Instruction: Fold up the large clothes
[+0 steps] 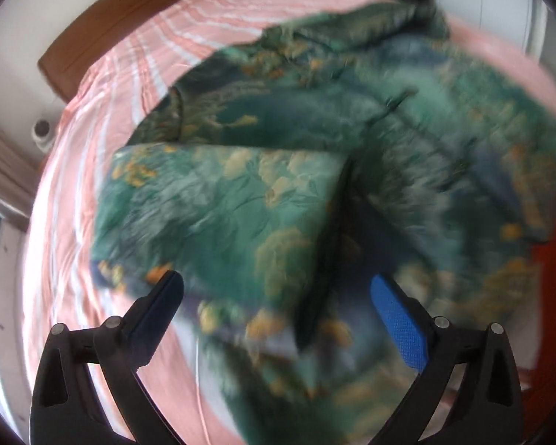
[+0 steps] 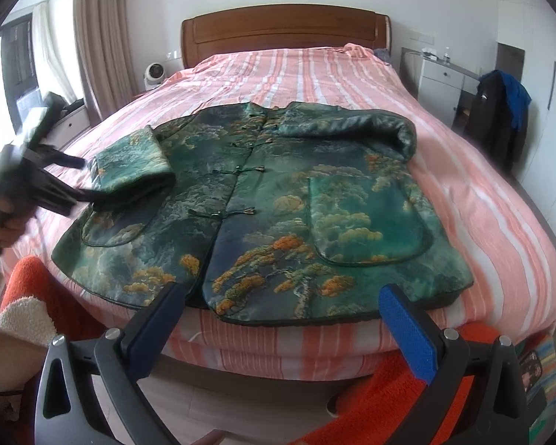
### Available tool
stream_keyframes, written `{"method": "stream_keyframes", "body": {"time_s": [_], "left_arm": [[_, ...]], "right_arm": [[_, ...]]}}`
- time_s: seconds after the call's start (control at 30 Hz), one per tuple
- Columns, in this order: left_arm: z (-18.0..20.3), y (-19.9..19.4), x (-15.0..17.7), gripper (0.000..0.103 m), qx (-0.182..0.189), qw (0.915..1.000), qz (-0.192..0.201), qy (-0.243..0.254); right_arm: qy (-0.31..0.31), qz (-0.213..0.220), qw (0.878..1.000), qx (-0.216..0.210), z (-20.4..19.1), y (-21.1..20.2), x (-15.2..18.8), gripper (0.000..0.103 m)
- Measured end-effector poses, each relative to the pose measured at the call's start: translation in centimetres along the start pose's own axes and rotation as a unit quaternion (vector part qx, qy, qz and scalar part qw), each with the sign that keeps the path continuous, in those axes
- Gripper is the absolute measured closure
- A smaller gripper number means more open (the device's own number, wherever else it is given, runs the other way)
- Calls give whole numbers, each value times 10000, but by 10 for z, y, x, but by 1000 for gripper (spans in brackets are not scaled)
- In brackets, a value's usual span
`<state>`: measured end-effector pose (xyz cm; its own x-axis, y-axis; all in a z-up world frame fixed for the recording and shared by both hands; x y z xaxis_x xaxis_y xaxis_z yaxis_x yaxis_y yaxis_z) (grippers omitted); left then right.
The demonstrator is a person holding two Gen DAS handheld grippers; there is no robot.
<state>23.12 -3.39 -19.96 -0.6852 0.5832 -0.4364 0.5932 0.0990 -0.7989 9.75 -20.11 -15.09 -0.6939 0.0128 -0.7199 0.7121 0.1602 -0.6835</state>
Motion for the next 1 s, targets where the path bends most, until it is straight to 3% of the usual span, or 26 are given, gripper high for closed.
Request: {"method": "stream_keyframes", "body": {"time_s": [0.03, 0.1, 0.17, 0.27, 0.33, 0.4, 0.47, 0.53, 0.6, 0.63, 0.67, 0.73, 0.77, 0.8, 0.87, 0.9, 0.97, 1.0], "left_arm": [[-2, 8, 2, 3, -100, 9999, -35, -7], [-5, 26, 0, 20, -124, 9997, -111, -168], [-11, 27, 0, 81, 108, 9987, -144, -482], [-38, 9, -7, 90, 523, 9914, 3, -1200], [-83, -9, -9, 90, 449, 9834, 203, -1745], [-147, -25, 0, 90, 290, 9682, 330, -2461], [-218, -34, 23, 90, 44, 9441, 341, -3280], [-294, -32, 68, 87, -328, 9060, 181, -4216], [-357, -21, 130, 68, -866, 8621, -186, -4989], [-385, -13, 174, 45, -1260, 8337, -531, -5350], [-400, -7, 210, 33, -1563, 8089, -854, -5603], [-407, -3, 264, 33, -1783, 7732, -1278, -5949], [-402, -3, 277, 33, -1684, 7685, -1300, -6035], [-392, -5, 283, 33, -1495, 7702, -1220, -6079], [-362, -12, 274, 33, -1124, 7948, -1053, -5870], [-333, -16, 259, 33, -787, 8193, -945, -5600], [-283, -22, 228, 24, -150, 8528, -819, -5156], [-240, -26, 206, 21, 378, 8725, -743, -4814]], "right_arm": [[45, 2, 10000, 17, 2, -1, 1, 0], [100, -5, 9999, 33, 5, -3, 3, 0], [95, -11, 9999, 36, 5, -4, 4, 0], [38, 27, 10000, 29, 3, -5, 4, 0], [19, 23, 10000, 4, 1, -4, 5, 0], [10, -9, 10000, -32, 0, -1, 6, 0], [10, -14, 10000, -58, 0, 1, 7, 0], [18, 3, 10000, -77, 0, 1, 6, 0], [36, 10, 9999, -103, 0, 3, 6, 0], [43, 8, 9999, -118, -1, 3, 7, 0], [48, -1, 9999, -142, -2, 4, 7, 0], [39, -23, 9999, -161, -3, 6, 8, 0], [30, -31, 9999, -165, -4, 6, 9, 0], [23, -25, 9999, -160, -4, 6, 9, 0], [50, 11, 9999, -148, -2, 4, 8, 0], [81, 9, 9999, -142, -1, 5, 7, 0], [135, -38, 9998, -133, 2, 8, 7, 0], [170, -86, 9997, -134, 3, 12, 8, 0]]}}
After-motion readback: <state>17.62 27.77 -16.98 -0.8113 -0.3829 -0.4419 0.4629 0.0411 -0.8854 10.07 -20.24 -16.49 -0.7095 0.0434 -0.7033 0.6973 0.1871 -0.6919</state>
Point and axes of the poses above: each gripper's, at about its wrist camera, not at the fingertips, and y roughly the way its jaws point, z to its right, x to its underside, the point moved 10 cm from there along y, roughly the way its jaws point, and after that the axes turned 8 degrees about -x, right-handed, at the moved point
